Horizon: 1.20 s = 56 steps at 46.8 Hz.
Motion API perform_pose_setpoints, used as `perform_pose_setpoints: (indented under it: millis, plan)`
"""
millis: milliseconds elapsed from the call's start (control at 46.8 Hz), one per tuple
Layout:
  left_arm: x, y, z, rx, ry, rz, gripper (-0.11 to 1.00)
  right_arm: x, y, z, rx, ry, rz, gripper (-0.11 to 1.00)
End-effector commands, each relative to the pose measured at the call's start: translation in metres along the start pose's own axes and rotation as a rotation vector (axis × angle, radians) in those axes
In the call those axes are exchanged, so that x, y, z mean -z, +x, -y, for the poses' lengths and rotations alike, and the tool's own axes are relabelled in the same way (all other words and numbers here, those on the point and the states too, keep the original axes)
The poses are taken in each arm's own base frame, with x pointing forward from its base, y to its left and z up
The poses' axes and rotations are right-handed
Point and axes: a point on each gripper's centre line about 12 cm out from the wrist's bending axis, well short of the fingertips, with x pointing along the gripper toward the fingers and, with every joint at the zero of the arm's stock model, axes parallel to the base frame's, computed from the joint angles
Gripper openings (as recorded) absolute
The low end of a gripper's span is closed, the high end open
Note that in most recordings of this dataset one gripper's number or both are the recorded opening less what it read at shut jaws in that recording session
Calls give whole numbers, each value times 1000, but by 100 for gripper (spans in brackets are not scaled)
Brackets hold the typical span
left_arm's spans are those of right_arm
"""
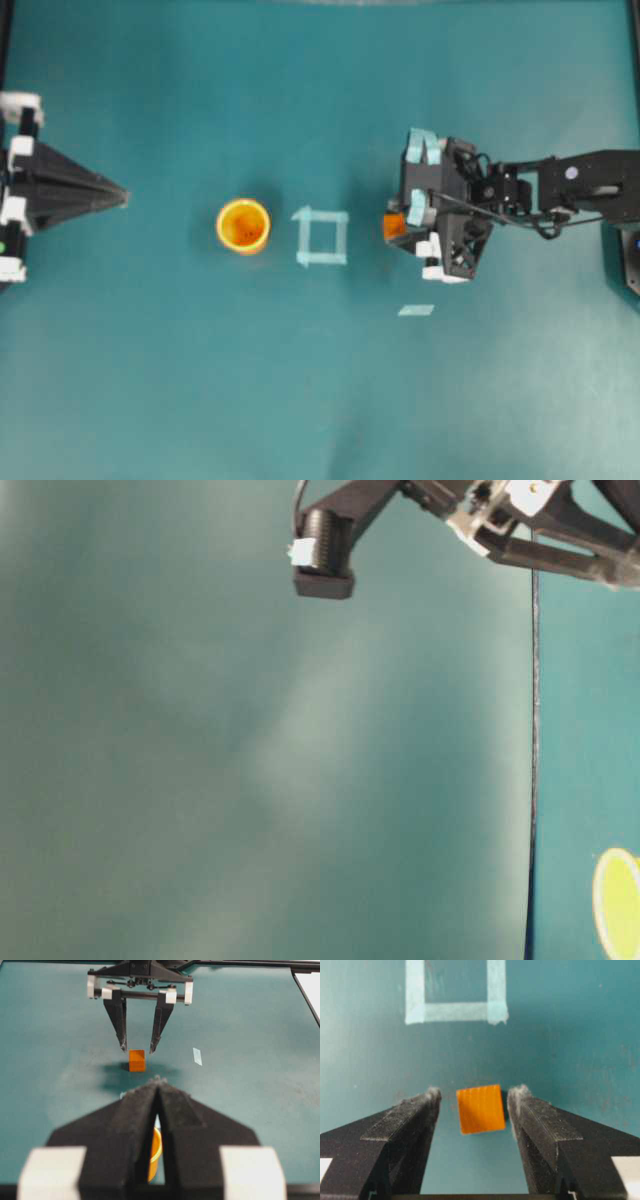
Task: Move the block backward with right arm.
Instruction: 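Move the open right gripper left over the orange cube, then lower the right gripper and close it on the orange cube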
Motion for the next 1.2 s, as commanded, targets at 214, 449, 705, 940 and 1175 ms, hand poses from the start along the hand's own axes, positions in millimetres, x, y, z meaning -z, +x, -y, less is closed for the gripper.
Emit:
perform_pose_setpoints:
  millis: [214,449,705,940,1175]
  plan:
    - [-10,1,0,2,3,20,0,-3,9,-1,-2,5,23,61]
    - [-10,1,0,0,3,15,0,-2,13,-1,-2,4,20,60]
    - [-10,1,0,2,3,15,0,1,14,0,-1,5,8,55]
    - [-9,1,0,0,3,9,0,-6,10,-2,-4,5,9,41]
    - [-8,1,0,1,3,-3,0,-34,-14,-3,-6,17,-17,41]
